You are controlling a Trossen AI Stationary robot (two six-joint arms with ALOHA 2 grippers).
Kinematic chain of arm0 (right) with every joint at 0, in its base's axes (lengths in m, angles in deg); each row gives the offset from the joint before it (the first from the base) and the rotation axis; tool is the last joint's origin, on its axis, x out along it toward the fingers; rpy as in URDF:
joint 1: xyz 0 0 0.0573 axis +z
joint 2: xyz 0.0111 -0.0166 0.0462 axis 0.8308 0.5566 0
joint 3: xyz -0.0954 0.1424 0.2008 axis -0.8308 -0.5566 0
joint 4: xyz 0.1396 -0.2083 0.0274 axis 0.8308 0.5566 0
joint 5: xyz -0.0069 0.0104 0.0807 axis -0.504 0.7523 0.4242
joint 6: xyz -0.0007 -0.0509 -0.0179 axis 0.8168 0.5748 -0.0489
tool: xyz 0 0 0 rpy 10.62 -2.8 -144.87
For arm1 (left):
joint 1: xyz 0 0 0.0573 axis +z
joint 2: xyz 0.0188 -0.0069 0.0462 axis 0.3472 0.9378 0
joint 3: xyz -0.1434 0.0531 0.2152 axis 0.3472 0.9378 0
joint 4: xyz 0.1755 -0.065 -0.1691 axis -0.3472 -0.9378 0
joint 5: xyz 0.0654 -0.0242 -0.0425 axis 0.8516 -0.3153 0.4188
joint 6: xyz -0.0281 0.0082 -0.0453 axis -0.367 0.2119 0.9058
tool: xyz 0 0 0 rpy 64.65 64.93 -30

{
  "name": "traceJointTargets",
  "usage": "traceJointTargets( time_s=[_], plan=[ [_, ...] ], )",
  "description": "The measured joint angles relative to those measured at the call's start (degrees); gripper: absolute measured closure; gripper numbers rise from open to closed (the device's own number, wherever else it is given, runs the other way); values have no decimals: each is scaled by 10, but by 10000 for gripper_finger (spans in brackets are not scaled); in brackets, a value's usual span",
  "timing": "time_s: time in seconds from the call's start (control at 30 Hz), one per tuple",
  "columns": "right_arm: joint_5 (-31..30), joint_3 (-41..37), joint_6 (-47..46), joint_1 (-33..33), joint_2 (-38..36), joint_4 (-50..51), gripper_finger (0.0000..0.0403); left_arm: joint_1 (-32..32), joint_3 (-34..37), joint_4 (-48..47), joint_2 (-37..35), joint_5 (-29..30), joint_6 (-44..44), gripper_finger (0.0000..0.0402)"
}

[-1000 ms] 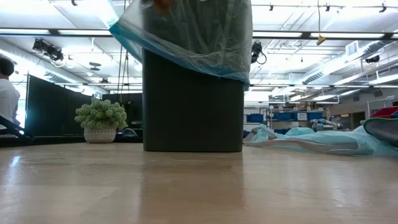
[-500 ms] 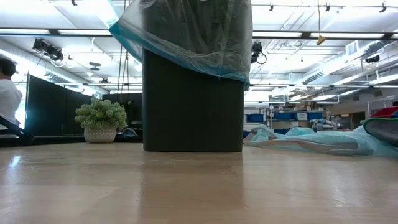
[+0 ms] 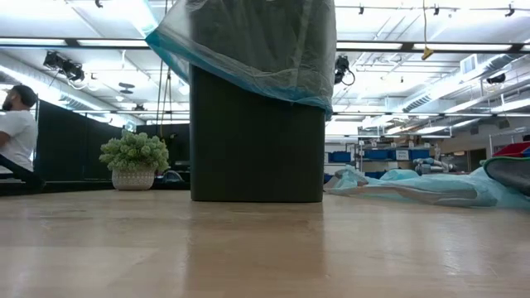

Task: Place trash/remove bag and relplace
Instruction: Put the brown napkin into the trash bin

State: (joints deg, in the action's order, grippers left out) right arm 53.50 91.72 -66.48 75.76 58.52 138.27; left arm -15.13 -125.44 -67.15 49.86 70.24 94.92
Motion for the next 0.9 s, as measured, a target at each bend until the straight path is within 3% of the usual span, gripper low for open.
traceJointTargets(
  time_s=[0.13,0.4,0.63,0.77,0.9],
  plan=[
    [22,0,52,-47,-5,2,403,22,-24,4,0,28,5,191],
    [141,0,100,-145,-5,2,394,95,-103,5,0,-98,15,207],
    [215,0,137,-196,-4,1,377,111,-105,54,-12,-115,-41,245],
    [225,0,164,-208,-4,-4,345,127,-105,68,-18,-167,-53,243],
    [232,0,174,-215,-4,-3,294,150,-105,133,-18,-257,-118,243]
  ],
)
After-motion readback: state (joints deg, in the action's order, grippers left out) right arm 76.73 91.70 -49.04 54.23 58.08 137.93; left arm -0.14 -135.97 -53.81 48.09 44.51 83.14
